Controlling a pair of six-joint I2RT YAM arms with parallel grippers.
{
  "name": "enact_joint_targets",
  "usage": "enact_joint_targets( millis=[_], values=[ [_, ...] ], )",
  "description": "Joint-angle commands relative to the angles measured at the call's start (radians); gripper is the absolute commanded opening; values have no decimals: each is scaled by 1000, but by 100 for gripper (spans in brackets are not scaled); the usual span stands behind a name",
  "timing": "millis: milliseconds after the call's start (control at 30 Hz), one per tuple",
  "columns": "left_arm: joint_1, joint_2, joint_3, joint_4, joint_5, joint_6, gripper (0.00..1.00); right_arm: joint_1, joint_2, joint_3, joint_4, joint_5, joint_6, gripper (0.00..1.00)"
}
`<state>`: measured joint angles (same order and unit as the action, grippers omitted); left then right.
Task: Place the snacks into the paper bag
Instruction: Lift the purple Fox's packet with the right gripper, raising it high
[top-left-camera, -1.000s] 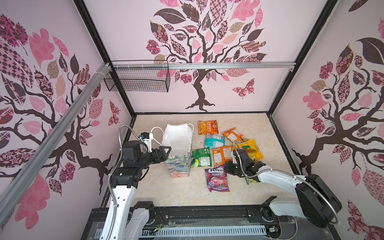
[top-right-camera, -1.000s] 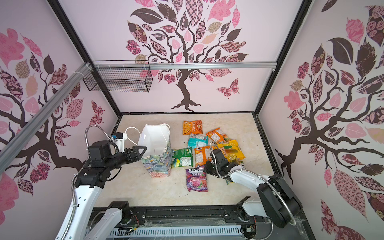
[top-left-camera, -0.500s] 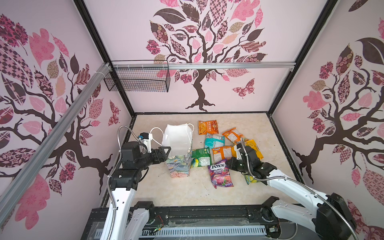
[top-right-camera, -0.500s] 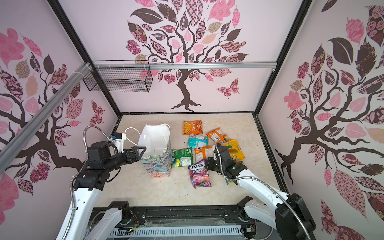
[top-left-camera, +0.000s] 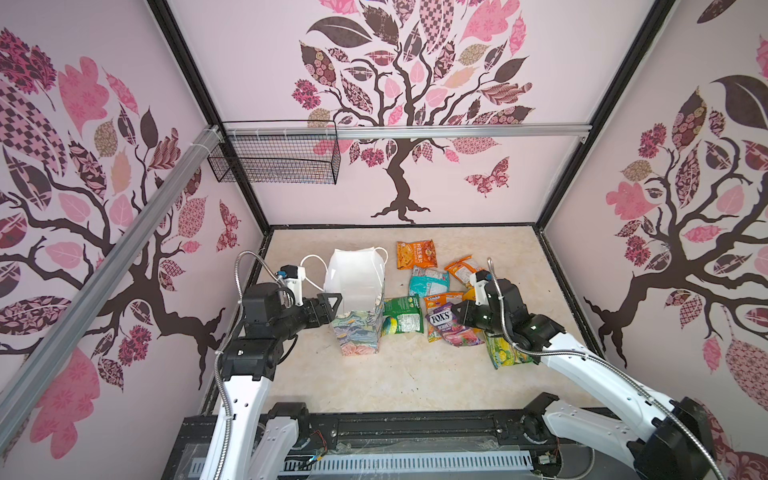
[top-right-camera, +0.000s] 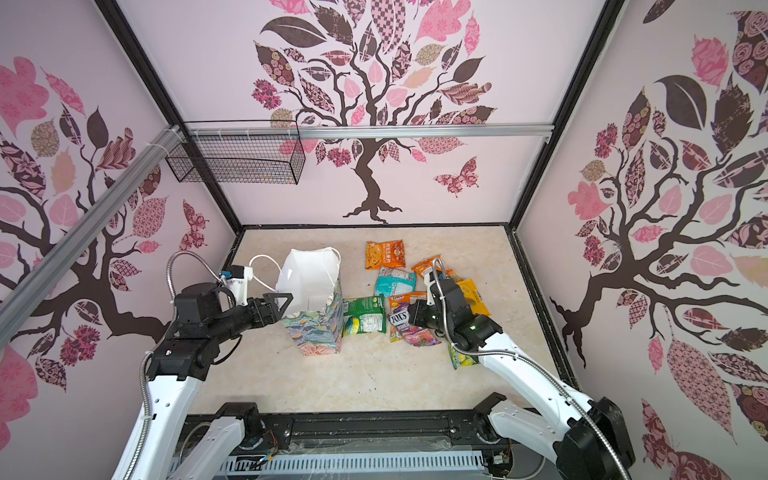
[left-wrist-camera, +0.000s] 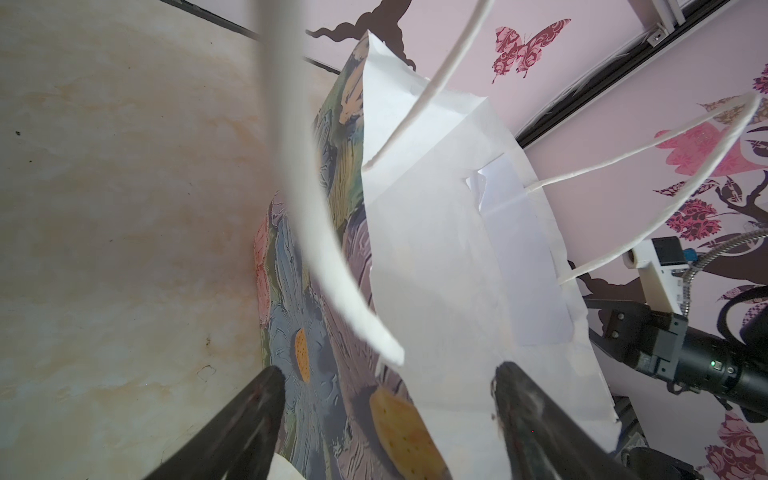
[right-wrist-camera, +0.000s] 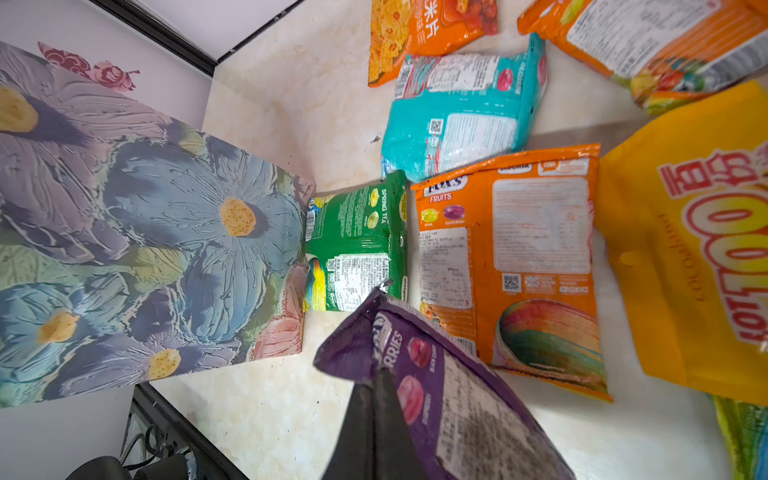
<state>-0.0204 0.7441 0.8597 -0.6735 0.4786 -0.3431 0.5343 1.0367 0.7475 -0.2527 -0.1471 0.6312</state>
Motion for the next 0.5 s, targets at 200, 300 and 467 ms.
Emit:
enact_joint_targets(
  millis=[200,300,467],
  values=[
    [-4,-2,-28,25,7,8,83,-1,-21,176,-23,37,-117,0],
    [-3,-2,-28,26,8,9,83,-1,-11,235,-34,55,-145,0],
    [-3,-1,-28,26,12,8,83,-2,18,308,-21,55,-163,0]
  ],
)
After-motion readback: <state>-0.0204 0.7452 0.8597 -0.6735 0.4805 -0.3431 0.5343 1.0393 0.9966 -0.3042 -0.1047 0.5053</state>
